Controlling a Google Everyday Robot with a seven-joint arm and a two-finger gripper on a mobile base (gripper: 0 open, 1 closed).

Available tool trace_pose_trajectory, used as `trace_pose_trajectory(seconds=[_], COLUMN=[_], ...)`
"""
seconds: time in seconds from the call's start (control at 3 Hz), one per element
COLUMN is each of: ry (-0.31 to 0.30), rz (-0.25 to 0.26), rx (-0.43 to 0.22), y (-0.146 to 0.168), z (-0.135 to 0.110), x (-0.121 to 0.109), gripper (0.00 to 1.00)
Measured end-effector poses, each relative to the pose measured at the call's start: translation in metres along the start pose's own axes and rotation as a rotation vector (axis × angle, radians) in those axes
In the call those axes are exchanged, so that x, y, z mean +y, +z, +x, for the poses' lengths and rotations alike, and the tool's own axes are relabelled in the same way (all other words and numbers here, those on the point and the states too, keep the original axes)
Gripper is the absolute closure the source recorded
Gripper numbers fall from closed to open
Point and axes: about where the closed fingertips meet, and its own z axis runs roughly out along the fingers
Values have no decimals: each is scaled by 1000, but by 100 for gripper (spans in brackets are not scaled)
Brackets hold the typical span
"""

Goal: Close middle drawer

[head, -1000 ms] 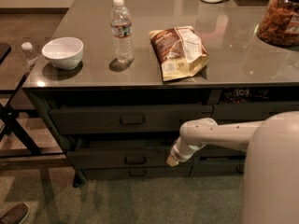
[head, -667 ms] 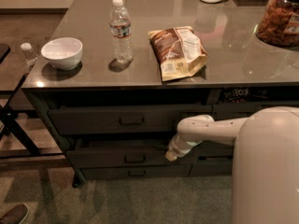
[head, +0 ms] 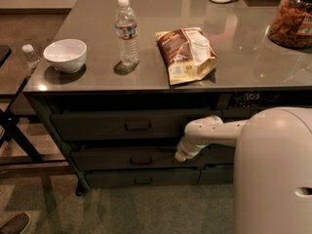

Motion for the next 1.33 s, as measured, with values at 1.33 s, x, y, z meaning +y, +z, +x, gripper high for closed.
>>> trace_pose_trajectory(seconds=[1.33], ry=[125], rz=[-121], rx=[142], y=[-72], z=[98], x=[32], gripper=[100])
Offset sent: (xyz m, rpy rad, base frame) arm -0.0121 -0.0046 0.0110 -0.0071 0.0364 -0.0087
